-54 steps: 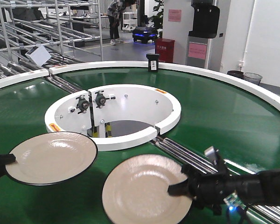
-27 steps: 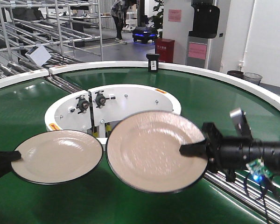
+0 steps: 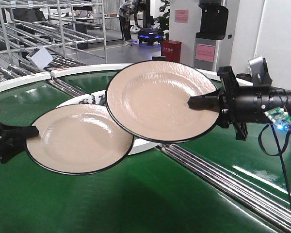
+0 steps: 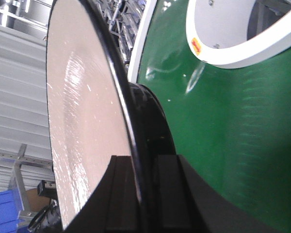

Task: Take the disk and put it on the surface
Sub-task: 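Lift both plates up off the conveyor belt, then hold both plates raised while the base drives to the steel table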

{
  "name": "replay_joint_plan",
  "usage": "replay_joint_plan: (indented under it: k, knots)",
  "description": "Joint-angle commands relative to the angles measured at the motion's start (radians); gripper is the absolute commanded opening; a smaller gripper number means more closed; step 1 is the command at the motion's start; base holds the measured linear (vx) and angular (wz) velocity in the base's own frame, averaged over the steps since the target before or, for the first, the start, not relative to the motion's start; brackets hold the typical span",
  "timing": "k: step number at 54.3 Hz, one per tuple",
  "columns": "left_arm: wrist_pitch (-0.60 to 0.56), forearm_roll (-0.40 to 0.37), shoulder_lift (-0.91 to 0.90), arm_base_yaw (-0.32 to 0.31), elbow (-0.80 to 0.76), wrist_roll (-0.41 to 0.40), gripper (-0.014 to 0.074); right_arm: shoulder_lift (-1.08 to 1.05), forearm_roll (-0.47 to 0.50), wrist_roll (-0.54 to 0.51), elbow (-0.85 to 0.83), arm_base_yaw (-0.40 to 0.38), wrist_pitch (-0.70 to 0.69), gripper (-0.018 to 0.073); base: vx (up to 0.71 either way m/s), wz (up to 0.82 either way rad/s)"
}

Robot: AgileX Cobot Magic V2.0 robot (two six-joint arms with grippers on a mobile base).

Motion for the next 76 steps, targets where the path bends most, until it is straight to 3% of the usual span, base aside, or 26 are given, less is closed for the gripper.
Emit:
replay_joint_plan:
  k: [1, 76]
  knots:
    - [0.039, -0.179, -0.069, -0.007, -0.03, -0.018, -0.0001, -0.058, 0.103, 0.016, -0.051, -0.004, 0.0, -0.0006, 0.0, 0.0]
    - [0.039, -0.176, -0.07, -0.007, -0.03, -0.015, -0.0001, -0.058, 0.106, 0.012, -0.051, -0.004, 0.0, -0.0005, 0.0, 0.0]
